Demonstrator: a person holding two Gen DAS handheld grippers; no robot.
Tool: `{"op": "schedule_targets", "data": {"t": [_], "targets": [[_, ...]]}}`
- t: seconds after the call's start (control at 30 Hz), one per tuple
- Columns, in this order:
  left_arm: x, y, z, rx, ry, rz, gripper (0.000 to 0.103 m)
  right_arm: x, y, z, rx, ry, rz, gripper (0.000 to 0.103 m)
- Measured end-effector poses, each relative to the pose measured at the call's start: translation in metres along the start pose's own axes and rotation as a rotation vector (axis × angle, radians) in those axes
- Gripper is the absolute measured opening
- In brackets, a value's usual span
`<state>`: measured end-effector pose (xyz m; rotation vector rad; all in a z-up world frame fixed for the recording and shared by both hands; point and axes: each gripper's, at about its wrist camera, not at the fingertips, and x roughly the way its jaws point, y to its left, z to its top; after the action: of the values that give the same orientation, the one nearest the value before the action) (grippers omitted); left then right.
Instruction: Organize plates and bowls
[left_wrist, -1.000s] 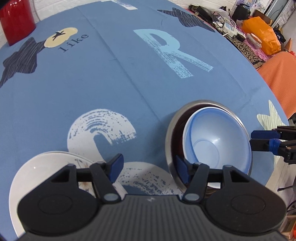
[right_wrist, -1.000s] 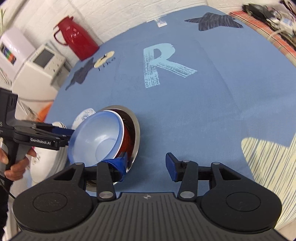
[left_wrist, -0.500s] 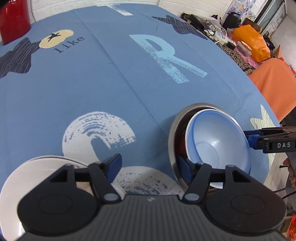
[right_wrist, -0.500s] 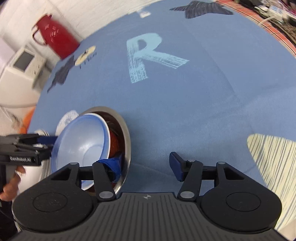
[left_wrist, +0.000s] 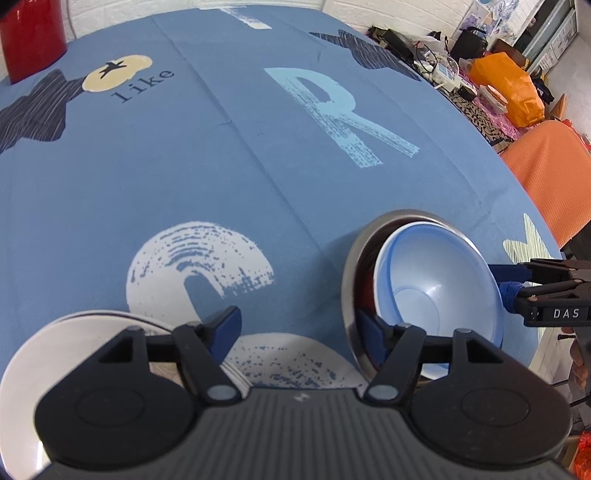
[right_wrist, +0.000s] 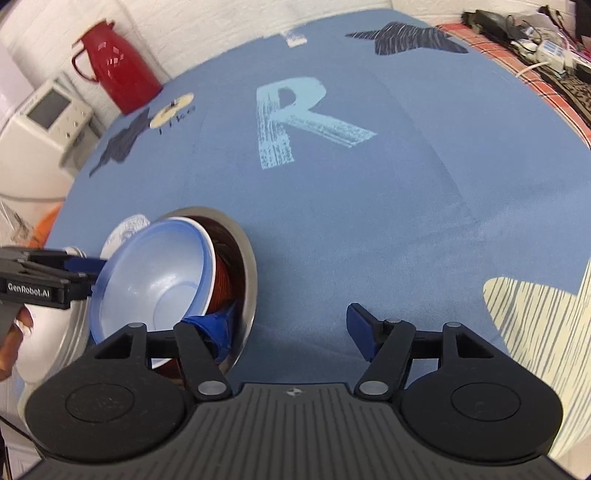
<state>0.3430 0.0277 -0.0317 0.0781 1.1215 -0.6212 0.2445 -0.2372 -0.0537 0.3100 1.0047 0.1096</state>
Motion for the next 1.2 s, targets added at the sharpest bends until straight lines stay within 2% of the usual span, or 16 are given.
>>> {"op": "schedule_targets", "data": {"t": [0.17, 0.33, 0.43, 0.5, 0.57, 0.6, 0.63, 0.67, 0.7, 0.77, 0.8, 0.87, 0.93, 1.0, 1.2], "targets": [[0.001, 0.000, 0.001, -0.003, 0.009, 0.004, 0.069, 0.003, 0.003, 0.004, -0.048, 0.032, -0.013, 0.051], [0.001, 0.001, 0.001, 0.006, 0.005, -0.003, 0.069, 0.003, 0.005, 0.001, -0.031, 0.023, -0.035, 0.053], [0.002, 0.002, 0.003, 0.002, 0.011, -0.003, 0.069, 0.005, 0.009, 0.006, 0.012, 0.064, -0.081, 0.054], [0.002, 0.001, 0.002, 0.005, 0.006, -0.003, 0.068, 0.006, 0.010, 0.007, 0.001, 0.067, -0.070, 0.048], [0.001, -0.001, 0.000, 0.009, 0.000, -0.011, 0.060, 0.005, 0.008, 0.004, 0.004, 0.045, -0.033, 0.040], [-0.001, -0.003, -0.001, 0.005, -0.002, -0.018, 0.057, 0.005, 0.007, 0.002, 0.025, 0.036, 0.001, 0.026], [-0.001, -0.003, -0.001, -0.005, 0.001, -0.030, 0.050, 0.004, 0.006, 0.000, 0.053, 0.026, 0.018, 0.022], [-0.002, -0.003, 0.000, -0.012, 0.003, -0.052, 0.038, 0.003, 0.007, -0.001, 0.054, 0.015, 0.025, 0.020], [-0.003, -0.005, 0.000, -0.014, 0.003, -0.073, 0.031, 0.002, 0.009, -0.002, 0.046, 0.007, 0.025, 0.015], [-0.004, -0.009, -0.002, -0.025, -0.006, -0.099, 0.010, 0.001, 0.011, -0.003, 0.054, -0.002, 0.035, 0.009], [-0.004, -0.009, -0.003, -0.042, -0.010, -0.116, 0.005, 0.002, 0.008, -0.002, 0.082, 0.001, 0.052, 0.007], [-0.004, -0.007, -0.005, -0.100, -0.016, -0.132, 0.000, 0.003, -0.001, -0.004, 0.168, 0.007, 0.094, 0.006], [-0.002, -0.003, -0.004, -0.145, -0.014, -0.154, 0.000, 0.010, -0.007, -0.008, 0.249, 0.043, 0.155, 0.004], [-0.001, 0.000, -0.002, -0.195, 0.002, -0.175, 0.000, 0.009, -0.008, -0.010, 0.278, 0.055, 0.172, 0.002], [0.001, -0.003, -0.002, -0.213, 0.013, -0.156, 0.000, 0.011, -0.007, -0.001, 0.251, 0.091, 0.176, 0.001]]}}
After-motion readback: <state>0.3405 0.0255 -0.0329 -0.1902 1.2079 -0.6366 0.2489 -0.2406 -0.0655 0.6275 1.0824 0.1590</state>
